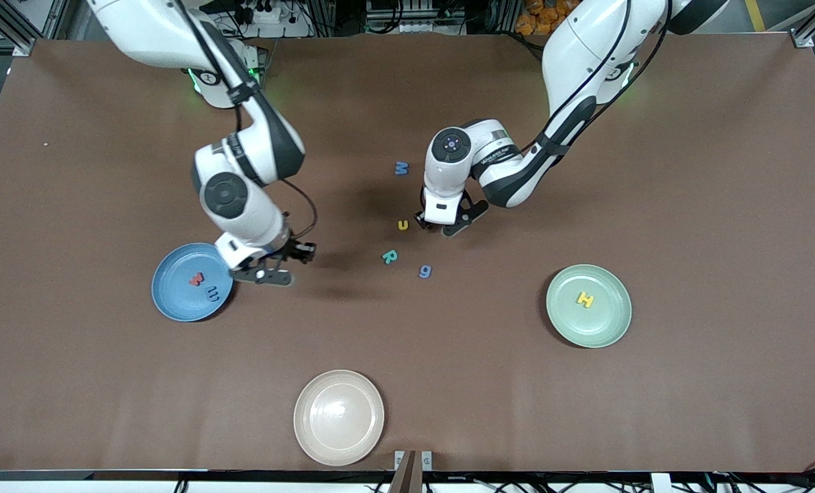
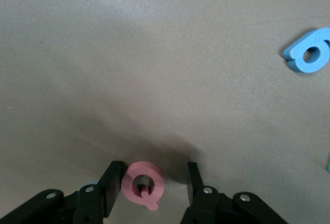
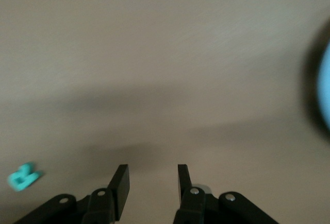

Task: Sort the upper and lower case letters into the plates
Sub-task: 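Grasp the pink Q with the left gripper while the right gripper returns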

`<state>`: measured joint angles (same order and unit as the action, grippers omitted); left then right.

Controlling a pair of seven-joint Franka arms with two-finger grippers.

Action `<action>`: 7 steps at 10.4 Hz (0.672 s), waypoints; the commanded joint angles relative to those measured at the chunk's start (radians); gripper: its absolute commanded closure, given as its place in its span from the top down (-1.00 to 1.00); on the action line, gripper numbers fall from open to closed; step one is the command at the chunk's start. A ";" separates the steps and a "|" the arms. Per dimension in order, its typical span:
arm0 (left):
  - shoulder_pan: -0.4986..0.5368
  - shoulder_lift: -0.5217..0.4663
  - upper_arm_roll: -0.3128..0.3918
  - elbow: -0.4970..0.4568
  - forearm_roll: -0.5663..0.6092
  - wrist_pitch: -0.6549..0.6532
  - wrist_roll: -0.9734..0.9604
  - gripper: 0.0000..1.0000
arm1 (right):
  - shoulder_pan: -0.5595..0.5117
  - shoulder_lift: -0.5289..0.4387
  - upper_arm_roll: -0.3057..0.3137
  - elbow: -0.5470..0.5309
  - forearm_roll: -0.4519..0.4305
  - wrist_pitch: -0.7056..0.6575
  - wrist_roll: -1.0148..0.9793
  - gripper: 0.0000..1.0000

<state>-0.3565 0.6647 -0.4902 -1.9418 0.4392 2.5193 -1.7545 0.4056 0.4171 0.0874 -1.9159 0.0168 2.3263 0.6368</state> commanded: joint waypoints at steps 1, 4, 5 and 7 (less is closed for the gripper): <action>-0.016 0.004 0.002 0.009 0.030 0.001 -0.032 -0.24 | 0.041 0.046 0.043 0.009 0.008 0.073 0.128 -0.07; -0.006 -0.004 0.002 0.009 0.030 -0.002 -0.020 -0.60 | 0.087 0.097 0.072 0.020 -0.001 0.154 0.249 -0.04; 0.007 -0.013 0.002 0.009 0.030 -0.010 -0.016 -0.63 | 0.096 0.103 0.074 0.023 -0.001 0.157 0.280 -0.03; 0.080 -0.052 -0.010 0.010 0.017 -0.098 0.103 -0.66 | 0.101 0.117 0.095 0.025 -0.003 0.183 0.334 -0.03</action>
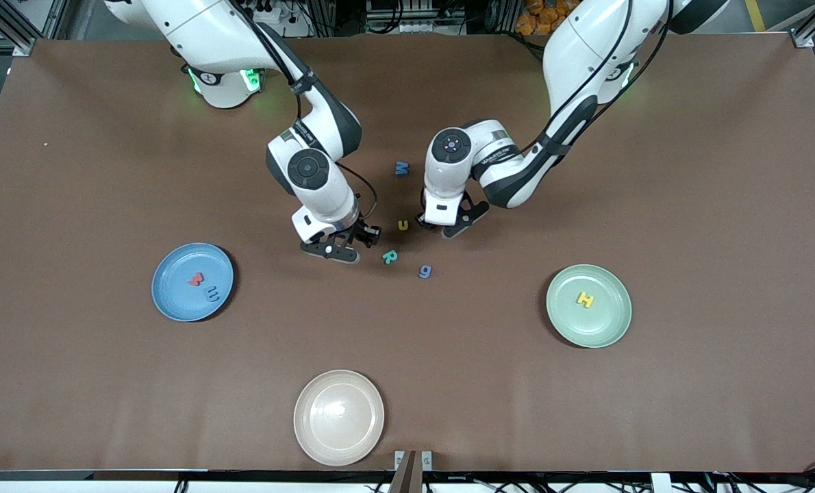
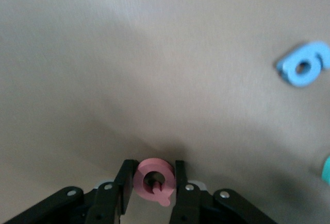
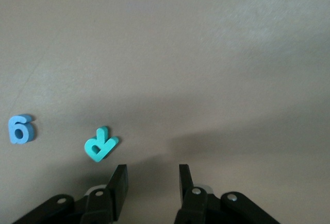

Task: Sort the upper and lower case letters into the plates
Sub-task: 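Place the Q on the green plate while the right gripper grasps u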

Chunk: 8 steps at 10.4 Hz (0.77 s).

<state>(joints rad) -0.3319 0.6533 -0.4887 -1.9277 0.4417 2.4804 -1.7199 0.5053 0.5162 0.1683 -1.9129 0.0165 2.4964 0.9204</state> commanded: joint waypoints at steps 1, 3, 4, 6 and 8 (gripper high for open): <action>0.109 -0.056 -0.037 -0.007 0.002 -0.084 0.151 -0.67 | 0.001 0.022 0.026 0.022 -0.003 0.027 0.069 -0.04; 0.253 -0.066 -0.076 -0.007 0.002 -0.148 0.449 -0.66 | 0.021 0.048 0.048 0.031 -0.027 0.051 0.136 -0.02; 0.320 -0.079 -0.080 -0.005 0.002 -0.155 0.586 -0.66 | 0.028 0.074 0.051 0.072 -0.074 0.048 0.196 0.01; 0.437 -0.096 -0.080 0.007 0.002 -0.155 0.843 -0.66 | 0.054 0.132 0.069 0.127 -0.176 0.048 0.294 0.08; 0.516 -0.092 -0.079 0.038 0.003 -0.161 1.017 -0.66 | 0.078 0.151 0.071 0.144 -0.249 0.044 0.321 0.13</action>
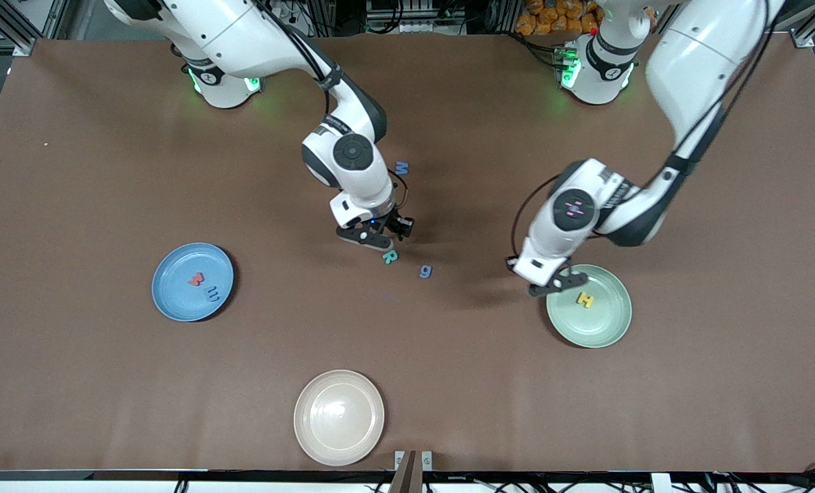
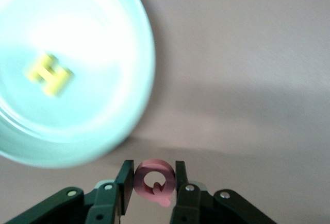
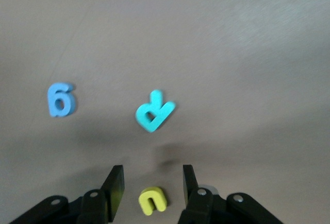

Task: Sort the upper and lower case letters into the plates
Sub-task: 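Place the Q on the green plate while the right gripper grasps u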

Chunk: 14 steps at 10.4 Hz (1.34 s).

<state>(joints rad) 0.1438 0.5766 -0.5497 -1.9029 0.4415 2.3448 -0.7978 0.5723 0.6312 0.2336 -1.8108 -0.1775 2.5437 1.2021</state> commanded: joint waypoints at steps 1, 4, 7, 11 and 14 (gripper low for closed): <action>0.066 -0.011 -0.015 0.016 0.014 -0.036 0.197 -0.65 | 0.018 0.042 0.007 0.042 -0.062 -0.003 0.037 0.15; 0.096 0.003 -0.010 0.005 0.016 -0.038 0.267 1.00 | 0.024 0.070 0.015 0.044 -0.160 -0.005 0.037 0.16; 0.036 0.005 -0.018 0.027 0.002 -0.038 0.052 1.00 | 0.026 0.071 0.036 0.044 -0.160 -0.007 0.037 0.00; -0.076 0.020 -0.016 0.059 0.000 -0.038 -0.233 1.00 | 0.029 0.071 0.055 0.036 -0.207 -0.011 0.036 -0.38; -0.125 0.023 -0.016 0.080 0.000 -0.038 -0.345 1.00 | 0.026 0.081 0.055 0.034 -0.229 -0.023 0.037 -0.40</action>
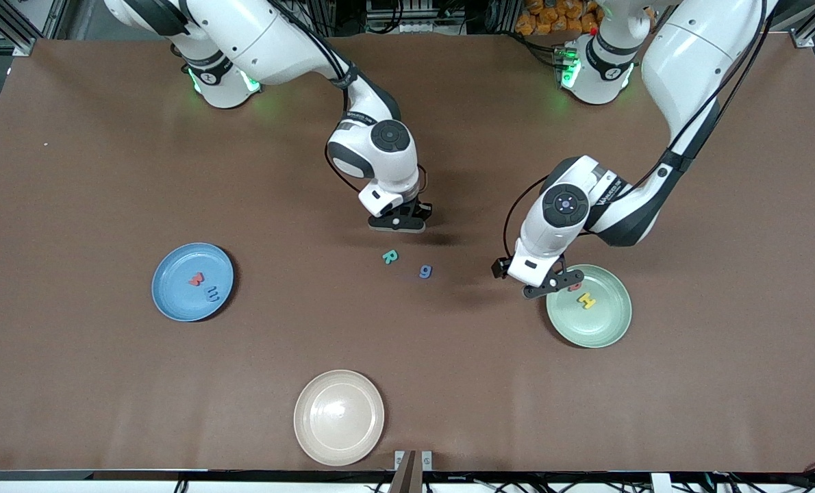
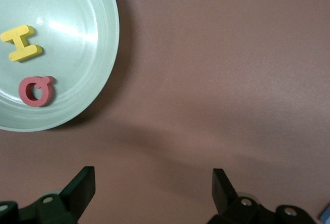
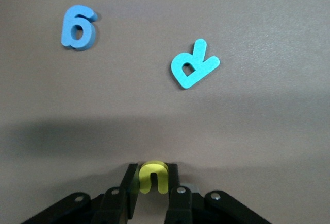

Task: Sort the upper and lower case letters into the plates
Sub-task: 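Drop the yellow u on the blue plate while the left gripper reaches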

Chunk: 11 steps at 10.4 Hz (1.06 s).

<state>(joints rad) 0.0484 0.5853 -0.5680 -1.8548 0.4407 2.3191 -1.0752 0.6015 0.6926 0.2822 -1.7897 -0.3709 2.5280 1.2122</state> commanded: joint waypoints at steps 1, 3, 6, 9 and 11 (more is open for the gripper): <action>-0.060 0.024 0.002 0.045 0.003 -0.012 -0.151 1.00 | -0.003 0.022 0.006 0.013 -0.036 -0.008 0.029 -0.38; -0.094 0.024 0.002 0.054 0.003 -0.012 -0.199 1.00 | -0.005 0.030 0.006 0.015 -0.037 -0.008 0.036 -0.45; -0.120 0.022 0.002 0.057 0.010 -0.010 -0.264 1.00 | -0.058 -0.055 0.011 0.013 -0.029 -0.104 0.001 -1.00; -0.116 0.015 0.002 0.052 0.004 -0.012 -0.287 1.00 | -0.234 -0.241 0.031 -0.071 0.125 -0.231 -0.292 -1.00; -0.149 0.016 0.002 0.054 0.009 -0.012 -0.350 1.00 | -0.354 -0.291 -0.003 -0.080 0.156 -0.374 -0.535 -1.00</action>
<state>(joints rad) -0.0698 0.6020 -0.5670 -1.8097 0.4407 2.3191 -1.3704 0.3333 0.4657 0.2866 -1.8030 -0.2452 2.1999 0.8185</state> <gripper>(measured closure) 0.000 0.736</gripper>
